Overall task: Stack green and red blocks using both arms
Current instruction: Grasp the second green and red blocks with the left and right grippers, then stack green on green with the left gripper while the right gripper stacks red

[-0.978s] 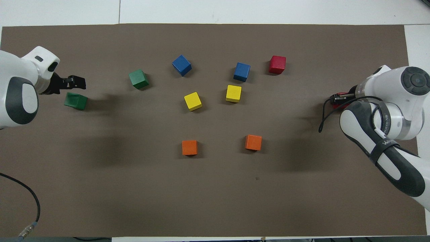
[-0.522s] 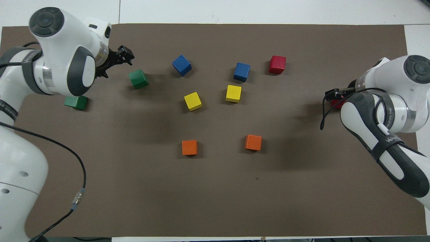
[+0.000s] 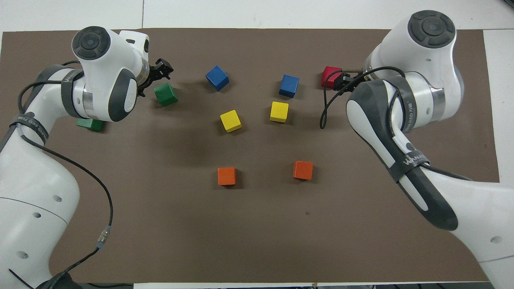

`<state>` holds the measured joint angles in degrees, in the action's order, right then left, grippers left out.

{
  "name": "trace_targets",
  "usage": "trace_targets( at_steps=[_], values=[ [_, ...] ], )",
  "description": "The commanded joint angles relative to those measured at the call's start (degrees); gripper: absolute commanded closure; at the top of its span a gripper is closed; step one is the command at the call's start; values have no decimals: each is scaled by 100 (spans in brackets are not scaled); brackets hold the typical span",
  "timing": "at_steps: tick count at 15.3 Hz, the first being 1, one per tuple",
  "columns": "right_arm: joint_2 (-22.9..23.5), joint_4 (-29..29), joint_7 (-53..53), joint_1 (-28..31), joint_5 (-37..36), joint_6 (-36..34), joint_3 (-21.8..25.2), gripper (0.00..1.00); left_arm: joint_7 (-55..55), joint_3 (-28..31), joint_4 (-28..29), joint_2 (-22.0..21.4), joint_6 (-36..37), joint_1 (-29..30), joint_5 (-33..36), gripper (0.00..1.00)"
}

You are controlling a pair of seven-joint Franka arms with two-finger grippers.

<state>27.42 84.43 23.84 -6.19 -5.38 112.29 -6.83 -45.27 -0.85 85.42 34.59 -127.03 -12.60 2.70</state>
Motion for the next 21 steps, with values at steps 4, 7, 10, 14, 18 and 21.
trace_targets(
  at_steps=[4, 7, 10, 14, 18, 21],
  values=[
    [1492, -1831, 420, -189, -51, -120, 15, 0, -167, 102, 791, -224, -717, -287, 362, 0],
    [1933, -2273, 420, -233, -95, 29, 33, 0, -149, 102, 732, -260, -369, -243, 406, 100],
    [2100, -2247, 420, -233, -463, 363, 6, 0, 759, 111, 300, -486, 765, -103, 424, 100],
    [2179, -2142, 420, -277, -456, 530, 6, 0, 3922, 67, 608, -1384, 1600, 1065, 65, 100],
    [2179, -2001, 394, -181, -491, 794, 6, 2, 5586, 67, 678, -1341, 1374, 1707, 2, 100],
    [2162, -1913, 438, -189, -394, 900, 6, 31, 5986, 76, 748, -1131, 1041, 1770, -129, 100]
  ],
)
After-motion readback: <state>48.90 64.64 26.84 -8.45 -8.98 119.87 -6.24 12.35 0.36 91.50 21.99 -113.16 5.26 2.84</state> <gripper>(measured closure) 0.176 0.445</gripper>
